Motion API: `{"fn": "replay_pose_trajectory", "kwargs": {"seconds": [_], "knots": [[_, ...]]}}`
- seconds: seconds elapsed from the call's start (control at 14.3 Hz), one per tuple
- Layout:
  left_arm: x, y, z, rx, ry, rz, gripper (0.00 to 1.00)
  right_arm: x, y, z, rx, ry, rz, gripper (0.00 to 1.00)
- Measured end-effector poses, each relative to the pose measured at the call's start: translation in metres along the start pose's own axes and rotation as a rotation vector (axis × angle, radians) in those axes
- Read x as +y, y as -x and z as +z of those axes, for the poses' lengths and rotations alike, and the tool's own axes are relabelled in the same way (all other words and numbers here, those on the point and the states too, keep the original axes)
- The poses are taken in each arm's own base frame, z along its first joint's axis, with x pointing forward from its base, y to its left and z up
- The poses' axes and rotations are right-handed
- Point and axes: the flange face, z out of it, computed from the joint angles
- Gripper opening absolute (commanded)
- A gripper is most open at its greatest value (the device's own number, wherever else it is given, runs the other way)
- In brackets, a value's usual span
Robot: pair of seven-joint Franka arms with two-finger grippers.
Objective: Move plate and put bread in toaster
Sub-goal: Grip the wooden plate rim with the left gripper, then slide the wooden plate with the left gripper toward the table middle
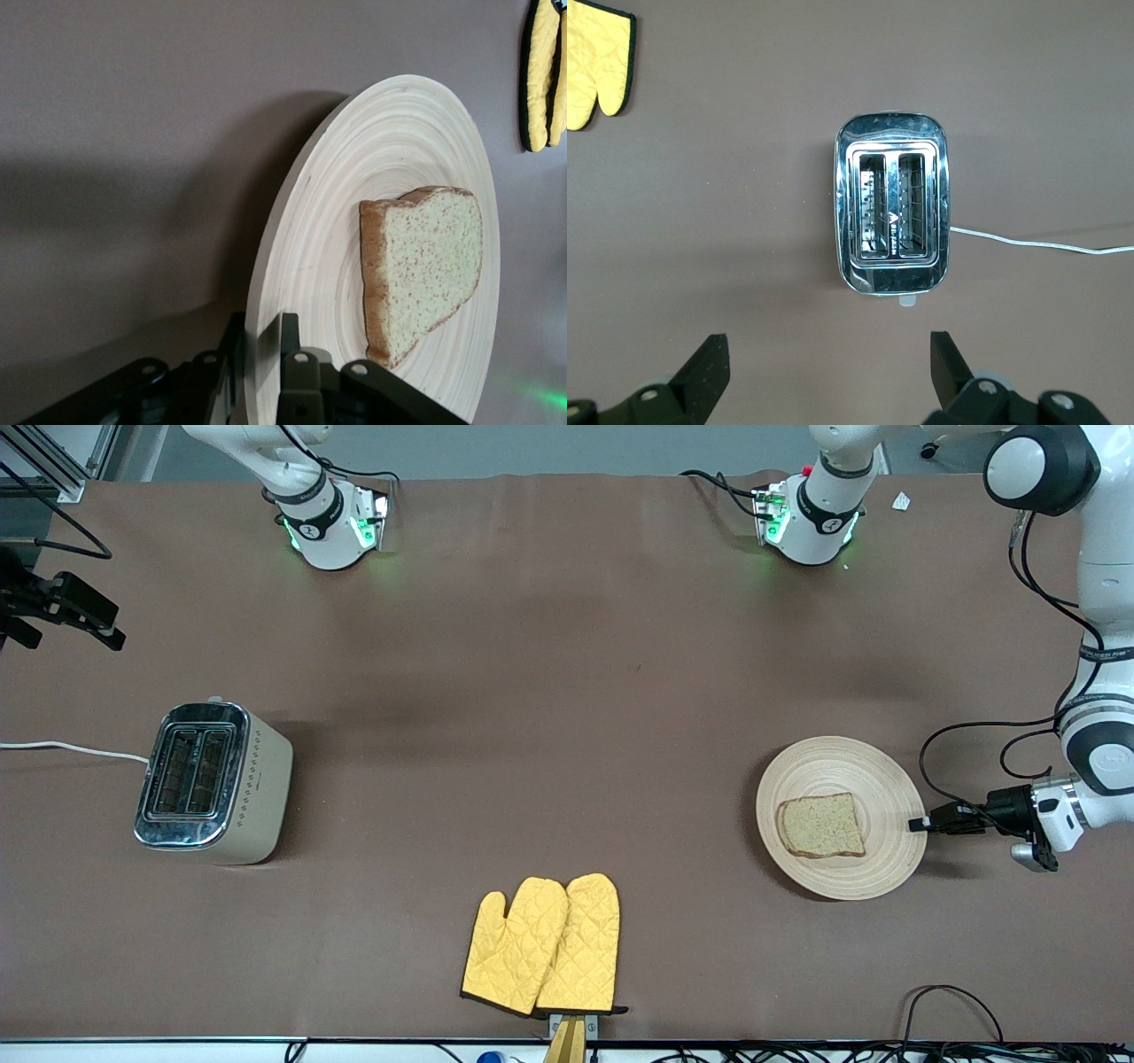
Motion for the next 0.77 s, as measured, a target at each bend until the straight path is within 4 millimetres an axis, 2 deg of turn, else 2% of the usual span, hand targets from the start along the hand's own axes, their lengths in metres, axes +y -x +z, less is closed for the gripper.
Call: {"fn": "replay_pose_trajectory", "kwargs": {"seconds": [0.14, 0.42, 0.77], "knots": [[0.001, 0.001, 0.000, 0.002, 0.032, -0.007, 0.01, 0.000, 0.000, 0.000, 0.000, 0.000, 0.000, 1.00], [0.020, -0.002, 0.013, 0.000, 0.149, -0.019, 0.00, 0.000, 0.000, 0.000, 0.000, 0.000, 0.000, 1.00], [0.086, -0.024, 0.062, -0.052, 0.284, -0.009, 0.00, 0.000, 0.000, 0.000, 0.000, 0.000, 0.000, 1.00]]}}
